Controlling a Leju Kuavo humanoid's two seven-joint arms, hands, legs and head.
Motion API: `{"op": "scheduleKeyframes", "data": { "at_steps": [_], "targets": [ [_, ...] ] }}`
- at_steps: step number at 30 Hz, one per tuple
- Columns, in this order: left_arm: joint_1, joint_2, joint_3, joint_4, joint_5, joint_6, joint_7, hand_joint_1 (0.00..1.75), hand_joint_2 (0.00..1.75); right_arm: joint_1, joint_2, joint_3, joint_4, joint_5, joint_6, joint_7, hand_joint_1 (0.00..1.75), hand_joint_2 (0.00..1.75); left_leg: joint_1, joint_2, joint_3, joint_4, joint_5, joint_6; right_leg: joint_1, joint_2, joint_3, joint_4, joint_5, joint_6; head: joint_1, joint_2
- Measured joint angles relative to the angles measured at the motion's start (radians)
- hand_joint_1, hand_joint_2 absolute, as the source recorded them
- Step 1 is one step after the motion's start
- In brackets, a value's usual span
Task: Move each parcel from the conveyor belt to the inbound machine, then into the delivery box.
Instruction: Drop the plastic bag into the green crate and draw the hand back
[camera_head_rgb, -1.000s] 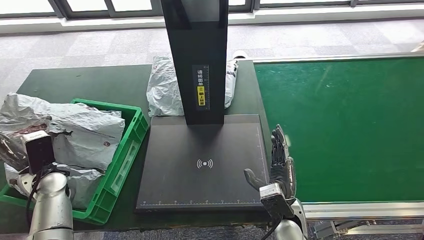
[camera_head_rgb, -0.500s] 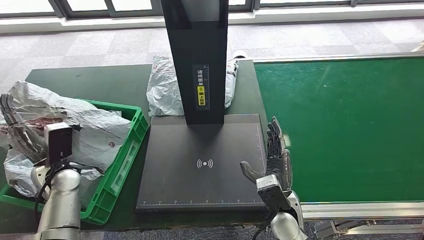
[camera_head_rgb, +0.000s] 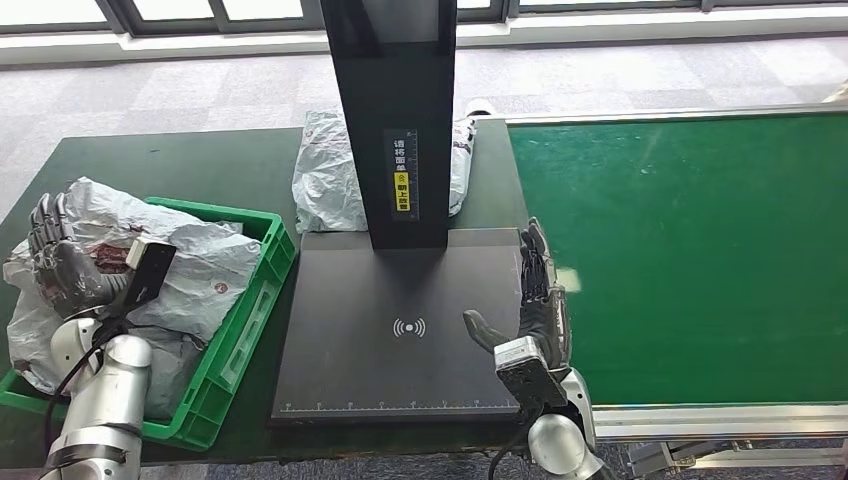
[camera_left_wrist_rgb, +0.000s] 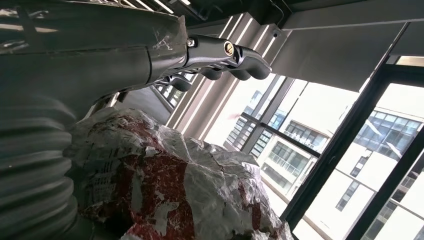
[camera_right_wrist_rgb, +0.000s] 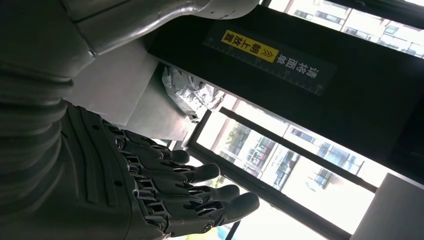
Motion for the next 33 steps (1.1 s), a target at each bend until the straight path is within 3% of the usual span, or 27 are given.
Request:
{"op": "scheduleKeyframes", "data": {
  "at_steps": [5,10,14,17,20,25,33],
  "targets": [
    [0.002,0.001,0.031,0.025,-0.081,0.000,0.041,0.00,1.75,0.001,0.002,0.000,-0.003,0.014,0.008,0.012,0.00,1.75,0.000,0.000,0.000,0.000,0.000,0.000,0.000,0.000,0.000,0.000,0.000,0.000,0.000,0.000],
    [0.017,0.017,0.018,0.032,-0.189,-0.013,0.141,0.00,1.75,0.020,0.002,-0.002,-0.022,0.045,0.027,0.025,0.00,1.75,0.000,0.002,0.000,0.000,-0.001,-0.001,0.000,0.001,0.000,0.000,0.000,0.000,0.000,0.000],
    [0.085,0.066,-0.055,-0.044,-0.211,-0.166,0.187,0.00,1.75,0.058,0.004,-0.033,-0.056,0.076,0.031,0.030,0.00,1.75,0.001,0.005,0.000,0.000,-0.002,-0.002,0.000,0.004,-0.002,0.000,-0.001,-0.001,0.000,0.000],
    [0.156,0.112,-0.097,-0.156,-0.156,-0.285,0.178,0.00,1.75,0.089,0.006,-0.063,-0.088,0.092,0.033,0.030,0.00,1.75,0.003,0.005,-0.001,0.000,-0.002,-0.002,0.002,0.005,-0.003,0.000,-0.001,-0.002,0.000,0.000],
    [0.208,0.169,-0.109,-0.275,-0.024,-0.347,0.145,0.00,1.75,0.118,0.010,-0.092,-0.120,0.102,0.034,0.028,0.00,1.75,0.004,0.005,-0.002,0.000,-0.002,-0.003,0.003,0.005,-0.004,0.000,-0.001,-0.002,0.000,0.000],
    [0.265,0.250,-0.111,-0.401,0.150,-0.397,0.084,0.00,1.75,0.143,0.017,-0.124,-0.154,0.101,0.034,0.027,0.00,1.75,0.004,0.004,-0.002,0.000,-0.002,-0.003,0.004,0.004,-0.003,0.000,-0.002,-0.002,0.000,0.000],
    [0.315,0.343,-0.112,-0.472,0.232,-0.449,0.062,0.00,1.75,0.167,0.031,-0.157,-0.189,0.100,0.036,0.029,0.00,1.75,0.004,0.004,-0.002,0.000,-0.002,-0.003,0.004,0.004,-0.003,0.000,-0.002,-0.003,0.000,0.000]
  ]
}}
